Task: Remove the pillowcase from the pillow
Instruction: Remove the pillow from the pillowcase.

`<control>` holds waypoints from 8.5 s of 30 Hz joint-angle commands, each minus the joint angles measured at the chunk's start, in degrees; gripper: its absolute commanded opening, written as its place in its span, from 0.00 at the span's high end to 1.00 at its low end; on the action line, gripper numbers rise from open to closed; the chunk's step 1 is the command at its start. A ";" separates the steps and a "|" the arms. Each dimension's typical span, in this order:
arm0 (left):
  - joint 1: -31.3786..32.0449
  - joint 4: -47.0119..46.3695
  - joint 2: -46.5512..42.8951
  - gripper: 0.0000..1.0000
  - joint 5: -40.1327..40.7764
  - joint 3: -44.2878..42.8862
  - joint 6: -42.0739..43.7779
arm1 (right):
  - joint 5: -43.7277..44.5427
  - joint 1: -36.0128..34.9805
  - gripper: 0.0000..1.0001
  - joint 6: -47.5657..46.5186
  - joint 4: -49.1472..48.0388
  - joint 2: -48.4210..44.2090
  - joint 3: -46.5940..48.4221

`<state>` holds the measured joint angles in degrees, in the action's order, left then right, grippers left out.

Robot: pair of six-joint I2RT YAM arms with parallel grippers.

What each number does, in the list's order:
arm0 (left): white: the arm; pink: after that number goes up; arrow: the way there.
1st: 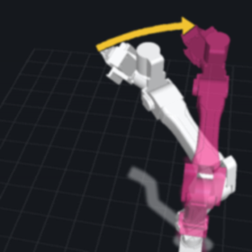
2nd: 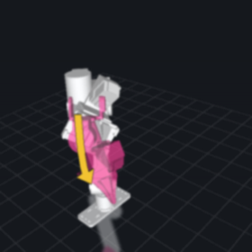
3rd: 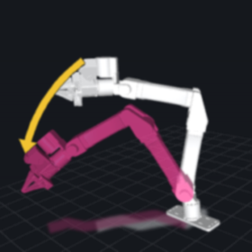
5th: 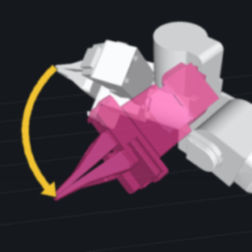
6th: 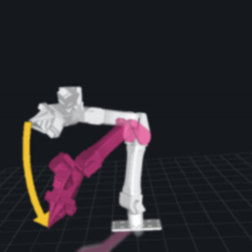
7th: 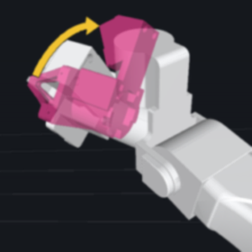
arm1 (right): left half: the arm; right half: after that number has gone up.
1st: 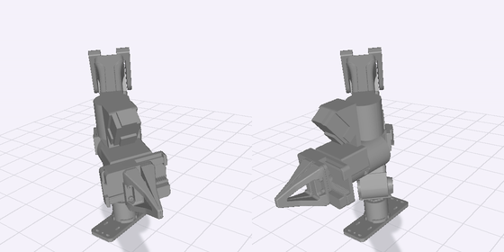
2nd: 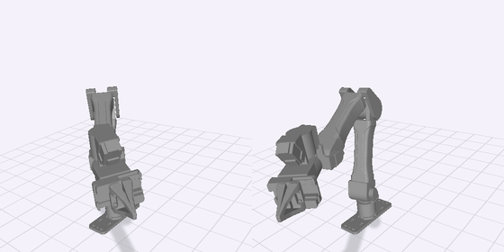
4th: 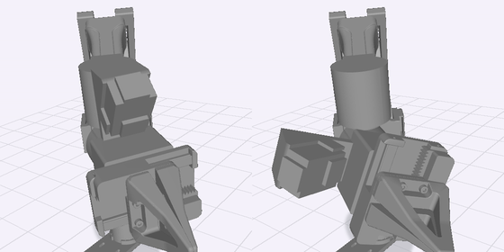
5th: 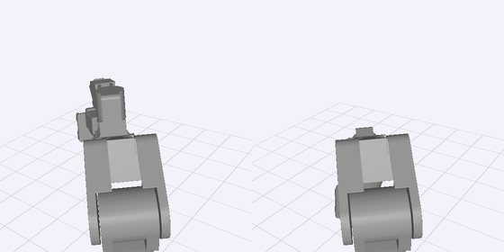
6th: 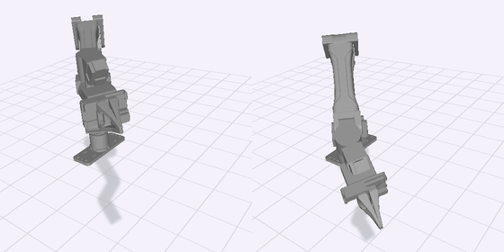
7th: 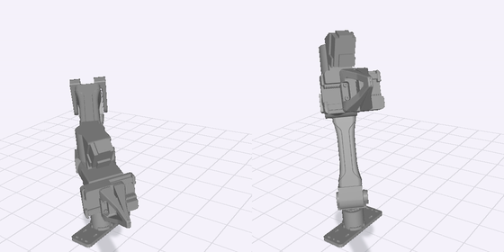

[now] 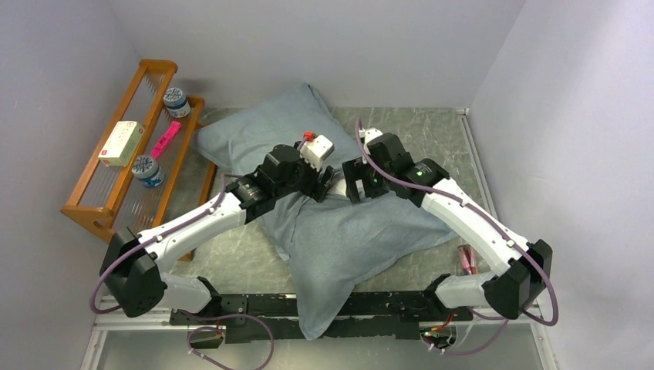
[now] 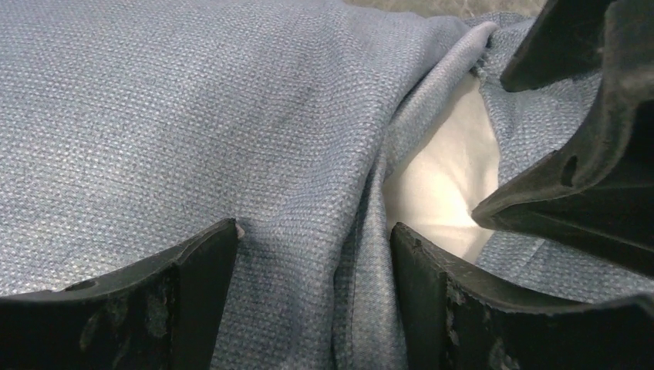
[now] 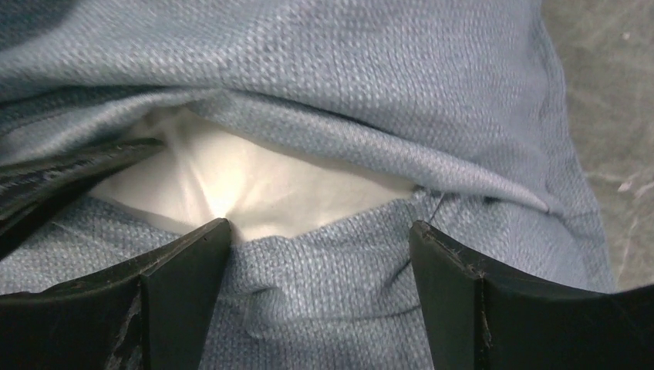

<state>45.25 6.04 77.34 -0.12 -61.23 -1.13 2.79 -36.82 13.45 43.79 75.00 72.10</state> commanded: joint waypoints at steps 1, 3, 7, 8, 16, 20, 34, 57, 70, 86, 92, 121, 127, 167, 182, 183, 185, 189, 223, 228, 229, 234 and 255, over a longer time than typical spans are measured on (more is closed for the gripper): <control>0.36 4.16 -1.10 0.23 1.81 0.24 -0.63 | 3.25 -0.04 0.12 4.35 8.54 -3.38 -4.38; 0.36 4.23 -1.22 0.23 2.34 0.15 -0.71 | 2.91 -0.01 0.11 5.83 9.69 -4.96 -6.41; 0.36 4.44 -1.38 0.22 3.37 -0.23 -0.71 | 2.59 0.05 0.10 8.95 12.23 -7.56 -9.01; 0.36 4.62 -1.40 0.22 3.42 -0.45 -0.69 | 2.50 -0.02 0.10 9.61 12.73 -8.11 -9.52; 0.36 6.63 -2.66 0.16 2.56 -2.57 2.83 | 2.71 0.01 0.09 10.70 10.88 -11.90 -13.01; 0.35 7.23 -5.24 0.11 -2.64 -3.72 5.29 | 2.33 0.05 0.09 10.62 5.56 -11.94 -12.69; 2.37 2.32 -7.13 0.09 -23.43 -4.05 3.63 | 9.97 0.08 0.07 9.42 -12.60 -17.65 -11.01; 23.70 -4.72 -3.64 0.15 -17.77 2.74 -5.76 | 20.86 0.05 0.00 12.96 -8.91 -22.00 -13.61; 38.45 -8.70 0.52 0.15 2.69 5.58 -9.06 | 10.87 0.06 0.00 18.40 -2.52 -24.39 -17.78; 39.74 -8.92 6.62 0.12 5.41 1.30 -7.38 | 7.42 0.03 0.04 20.74 1.42 -23.38 -17.48; 39.79 -9.99 8.65 0.12 3.69 -1.83 -5.95 | 12.76 0.08 0.11 22.07 6.74 -19.80 -15.91; 31.04 -1.62 3.14 0.06 14.17 -8.17 -3.34 | 15.78 0.00 1.00 34.08 1.25 -35.79 -30.78; 26.81 4.45 8.86 0.06 19.22 -15.74 -9.83 | 15.54 0.08 1.00 32.93 -0.82 -38.04 -32.48; 20.81 21.74 29.58 0.53 27.60 -21.47 -16.13 | 18.42 0.02 1.00 33.11 -4.45 -39.67 -36.54; 14.24 22.00 19.23 0.95 30.22 -14.64 -14.19 | 30.02 0.08 1.00 41.69 4.70 -34.09 -34.24; 13.62 21.80 18.91 0.95 29.62 -13.92 -14.41 | 31.05 0.08 1.00 43.27 6.13 -33.20 -34.15; 12.84 21.46 18.42 0.95 28.94 -12.66 -14.74 | 32.73 0.07 1.00 46.37 8.88 -31.38 -34.17; 11.30 20.82 17.84 0.95 29.35 -10.75 -14.72 | 32.47 0.05 1.00 47.52 9.29 -29.50 -34.68; 8.62 -2.94 10.52 0.18 -18.30 -16.49 3.70 | 28.20 0.00 1.00 29.74 -7.47 -46.63 -31.42; 8.99 1.48 16.21 0.21 -23.73 -22.48 7.66 | 27.12 0.06 1.00 30.38 -8.29 -47.00 -32.70; 9.26 2.55 17.06 0.21 -24.50 -23.53 8.65 | 27.04 0.07 1.00 30.38 -8.29 -46.97 -32.80; 10.32 7.84 20.92 0.20 -25.64 -26.92 15.39 | 27.10 0.03 1.00 29.65 -8.52 -46.97 -32.67; 14.76 20.64 30.32 0.18 -28.03 -35.43 35.29 | 26.49 0.08 1.00 28.61 -9.18 -47.08 -32.29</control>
<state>58.22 23.99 106.10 -23.77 -95.50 29.21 26.46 -37.17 44.07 35.44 29.23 38.72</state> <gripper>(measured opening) 0.811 0.025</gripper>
